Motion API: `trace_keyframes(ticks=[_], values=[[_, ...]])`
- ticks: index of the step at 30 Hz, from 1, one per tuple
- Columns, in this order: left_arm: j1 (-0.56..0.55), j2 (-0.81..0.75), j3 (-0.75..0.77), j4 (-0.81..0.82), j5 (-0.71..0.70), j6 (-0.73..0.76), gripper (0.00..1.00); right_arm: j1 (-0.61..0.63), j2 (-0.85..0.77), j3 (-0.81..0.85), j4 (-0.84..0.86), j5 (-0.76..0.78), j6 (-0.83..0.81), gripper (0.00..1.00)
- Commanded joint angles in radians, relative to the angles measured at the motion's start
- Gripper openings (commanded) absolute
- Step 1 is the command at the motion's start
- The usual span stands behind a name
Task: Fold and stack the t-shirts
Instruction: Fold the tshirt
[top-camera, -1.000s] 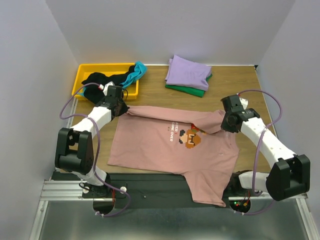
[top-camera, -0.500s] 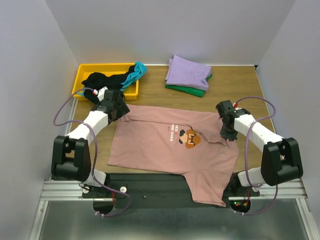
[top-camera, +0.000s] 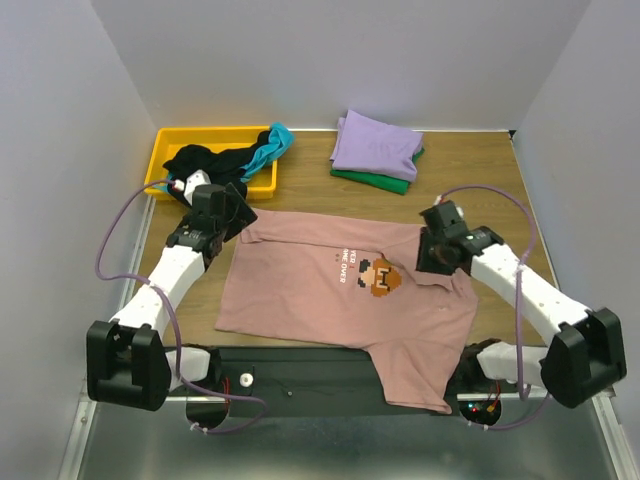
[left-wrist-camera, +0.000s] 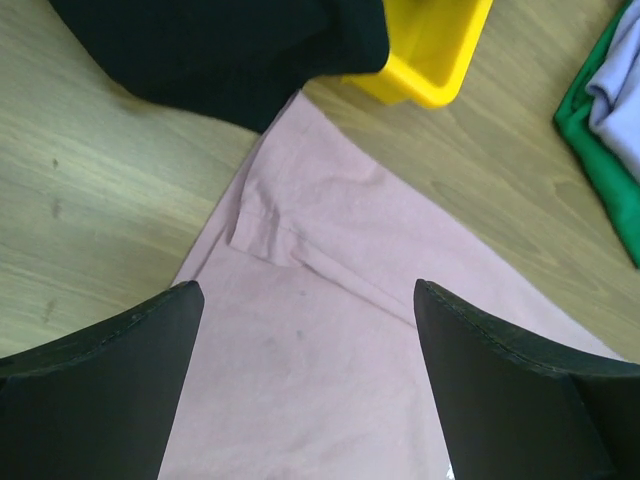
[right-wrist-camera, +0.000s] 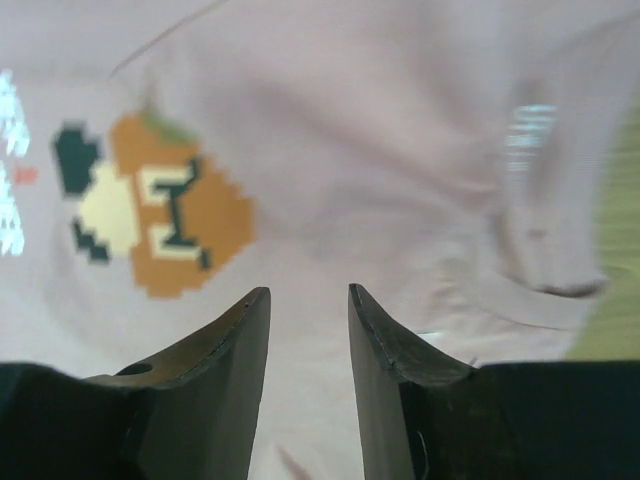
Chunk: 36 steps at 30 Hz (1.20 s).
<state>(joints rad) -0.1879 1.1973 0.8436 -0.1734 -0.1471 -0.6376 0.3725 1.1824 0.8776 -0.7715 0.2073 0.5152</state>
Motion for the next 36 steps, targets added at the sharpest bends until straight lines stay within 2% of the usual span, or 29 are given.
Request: trace_keyframes(ticks=[1, 12, 15, 17, 18, 20, 31, 32, 36], values=[[0.001, 0.010, -0.032, 0.051, 0.053, 0.003, 0.98, 0.140, 0.123, 0.038, 0.072, 0.001, -0.037, 0.43], [0.001, 0.036, -0.083, 0.066, 0.049, -0.002, 0.98, 0.151, 0.364, 0.093, 0.104, 0.176, -0.020, 0.41], [0.001, 0.044, -0.078, 0.064, 0.041, -0.001, 0.98, 0.151, 0.391, 0.098, 0.123, 0.221, -0.001, 0.29], [0.002, 0.047, -0.078, 0.063, 0.041, 0.003, 0.98, 0.151, 0.393, 0.107, 0.135, 0.222, 0.005, 0.16], [0.001, 0.047, -0.078, 0.061, 0.037, 0.001, 0.98, 0.152, 0.395, 0.118, 0.143, 0.221, 0.005, 0.06], [0.001, 0.045, -0.077, 0.058, 0.031, 0.003, 0.98, 0.151, 0.391, 0.130, 0.149, 0.213, 0.005, 0.00], [0.001, 0.047, -0.071, 0.058, 0.032, 0.003, 0.98, 0.089, 0.476, 0.238, 0.152, 0.122, -0.073, 0.01], [0.001, 0.047, -0.072, 0.058, 0.032, 0.003, 0.98, 0.088, 0.486, 0.247, 0.152, 0.124, -0.117, 0.01], [0.001, 0.058, -0.066, 0.061, 0.034, 0.007, 0.98, 0.077, 0.543, 0.311, 0.152, 0.253, -0.198, 0.04]])
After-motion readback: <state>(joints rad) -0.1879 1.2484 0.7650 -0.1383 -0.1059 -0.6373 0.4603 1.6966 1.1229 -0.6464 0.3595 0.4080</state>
